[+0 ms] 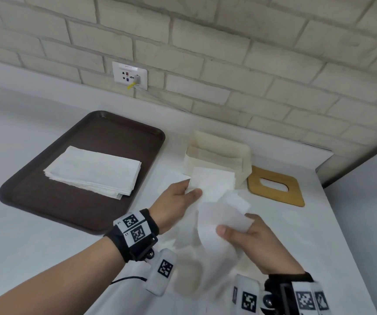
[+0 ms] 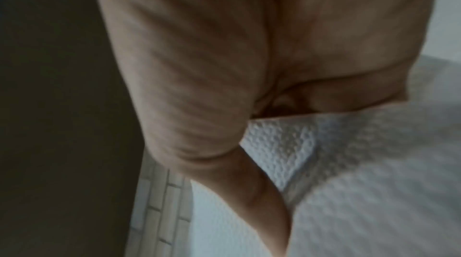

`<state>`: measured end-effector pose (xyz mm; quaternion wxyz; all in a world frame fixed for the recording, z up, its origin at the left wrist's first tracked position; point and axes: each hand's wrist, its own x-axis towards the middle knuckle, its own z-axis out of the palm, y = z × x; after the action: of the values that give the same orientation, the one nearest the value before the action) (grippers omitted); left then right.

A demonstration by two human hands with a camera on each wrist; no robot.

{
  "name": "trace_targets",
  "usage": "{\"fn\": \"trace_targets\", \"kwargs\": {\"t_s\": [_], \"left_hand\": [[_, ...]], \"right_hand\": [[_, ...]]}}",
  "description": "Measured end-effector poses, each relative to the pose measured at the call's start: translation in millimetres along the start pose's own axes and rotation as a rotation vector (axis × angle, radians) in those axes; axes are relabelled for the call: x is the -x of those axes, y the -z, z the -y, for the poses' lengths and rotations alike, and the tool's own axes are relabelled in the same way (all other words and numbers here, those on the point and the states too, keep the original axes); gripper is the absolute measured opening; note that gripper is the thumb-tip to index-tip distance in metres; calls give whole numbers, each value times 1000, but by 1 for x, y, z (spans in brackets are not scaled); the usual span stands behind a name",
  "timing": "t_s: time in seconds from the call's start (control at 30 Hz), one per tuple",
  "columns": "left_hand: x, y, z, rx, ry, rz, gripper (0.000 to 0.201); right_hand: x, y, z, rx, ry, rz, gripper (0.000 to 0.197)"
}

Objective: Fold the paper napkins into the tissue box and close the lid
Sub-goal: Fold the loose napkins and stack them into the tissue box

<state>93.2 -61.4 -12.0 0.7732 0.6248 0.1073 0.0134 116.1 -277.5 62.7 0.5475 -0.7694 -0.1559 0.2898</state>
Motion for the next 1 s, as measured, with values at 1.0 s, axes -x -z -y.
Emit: {"fn": "trace_targets", "kwargs": {"t_s": [1.0], "left_hand": [[-1,7,-23,49,77,100,26]], "right_hand": [[-67,12,38,757,551,-357,18]]}}
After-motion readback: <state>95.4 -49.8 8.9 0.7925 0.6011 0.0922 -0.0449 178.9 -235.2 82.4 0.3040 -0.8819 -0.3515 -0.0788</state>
